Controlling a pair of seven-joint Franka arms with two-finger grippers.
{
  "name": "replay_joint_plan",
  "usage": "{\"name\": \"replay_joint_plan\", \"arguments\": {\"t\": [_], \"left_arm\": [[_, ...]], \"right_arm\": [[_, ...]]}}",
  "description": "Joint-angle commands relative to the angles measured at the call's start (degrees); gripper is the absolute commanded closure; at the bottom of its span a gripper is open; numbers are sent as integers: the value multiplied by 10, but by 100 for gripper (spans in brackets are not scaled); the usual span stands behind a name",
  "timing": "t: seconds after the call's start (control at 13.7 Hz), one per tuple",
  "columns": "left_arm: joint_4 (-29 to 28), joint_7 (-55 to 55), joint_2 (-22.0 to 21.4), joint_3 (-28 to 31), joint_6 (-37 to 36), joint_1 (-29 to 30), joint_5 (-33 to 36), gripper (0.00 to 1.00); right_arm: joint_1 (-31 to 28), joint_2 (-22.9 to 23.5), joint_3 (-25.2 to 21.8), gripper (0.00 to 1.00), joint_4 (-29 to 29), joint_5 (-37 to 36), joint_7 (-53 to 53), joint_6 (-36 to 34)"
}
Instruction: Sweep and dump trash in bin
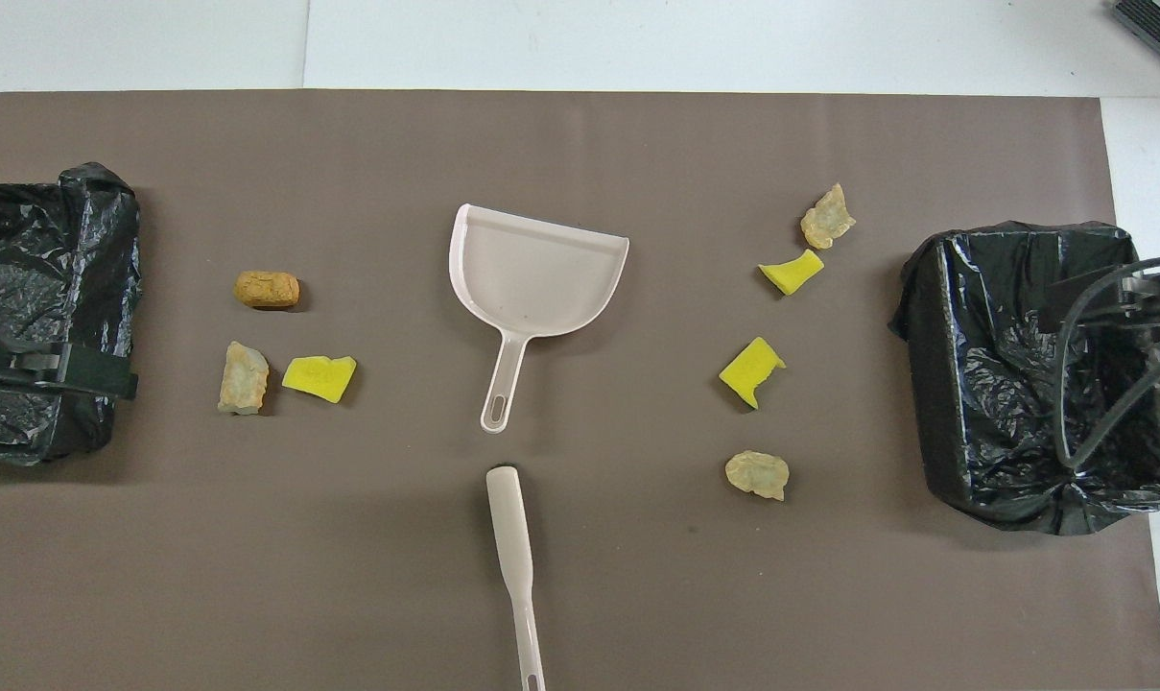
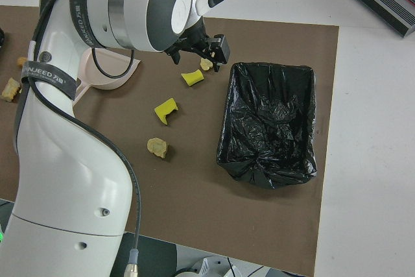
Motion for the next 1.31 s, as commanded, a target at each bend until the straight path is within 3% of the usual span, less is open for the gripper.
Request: {"name": "replay_joint_plan", "arguments": {"t": [0.0,0.29,1.24], "left_arm": [[-44,-9,-15,6,32,-25,-5,0],[-58,-21,-16,6,38,-37,-5,0],[-89,-78,-28,6,47,-71,-5,0]], "right_arm": [[3,-2,0,0,-9,1,11,0],[14,11,7,0,-11,0,11,20],[89,120,20,0,-3,3,51,122]]}}
